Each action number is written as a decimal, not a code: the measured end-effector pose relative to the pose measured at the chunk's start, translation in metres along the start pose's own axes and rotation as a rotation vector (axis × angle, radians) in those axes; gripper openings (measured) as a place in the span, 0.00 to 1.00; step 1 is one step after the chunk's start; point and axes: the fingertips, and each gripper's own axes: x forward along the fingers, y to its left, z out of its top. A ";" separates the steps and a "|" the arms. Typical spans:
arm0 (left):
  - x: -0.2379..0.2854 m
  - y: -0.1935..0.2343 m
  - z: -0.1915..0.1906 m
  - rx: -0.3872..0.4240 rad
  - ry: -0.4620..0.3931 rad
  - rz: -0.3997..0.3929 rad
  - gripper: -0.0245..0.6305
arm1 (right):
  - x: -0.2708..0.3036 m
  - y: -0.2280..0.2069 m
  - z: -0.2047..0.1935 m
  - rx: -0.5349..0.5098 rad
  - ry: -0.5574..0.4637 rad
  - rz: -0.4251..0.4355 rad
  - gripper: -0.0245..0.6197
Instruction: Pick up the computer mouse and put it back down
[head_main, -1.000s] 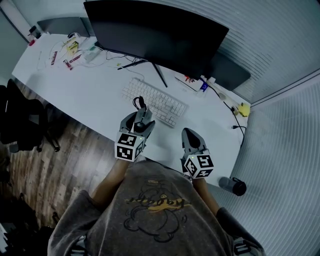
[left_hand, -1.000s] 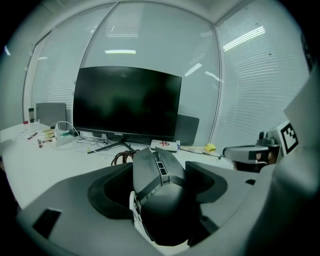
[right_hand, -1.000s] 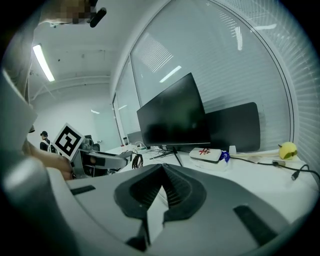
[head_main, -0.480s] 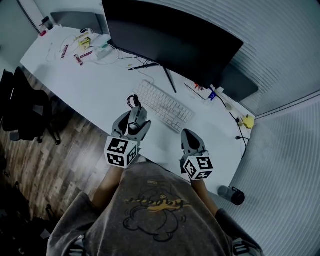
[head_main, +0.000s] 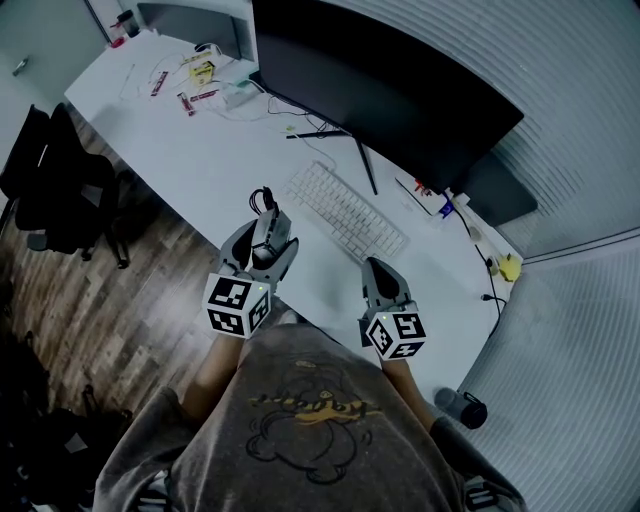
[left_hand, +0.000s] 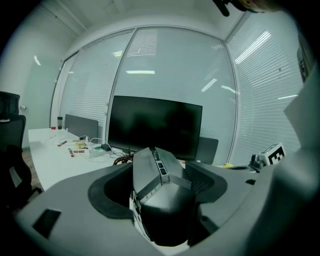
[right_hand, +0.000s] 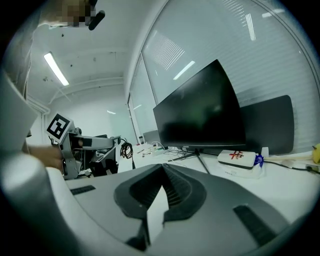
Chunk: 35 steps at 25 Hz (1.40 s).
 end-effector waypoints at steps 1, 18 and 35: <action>-0.002 0.003 0.001 -0.001 -0.003 0.008 0.55 | 0.002 0.002 0.000 -0.001 0.001 0.006 0.05; 0.010 0.035 -0.033 -0.001 0.068 0.052 0.55 | 0.009 0.010 -0.004 0.005 0.010 0.011 0.05; 0.068 0.052 -0.111 0.045 0.240 0.051 0.55 | 0.011 0.002 -0.007 0.010 0.035 -0.014 0.05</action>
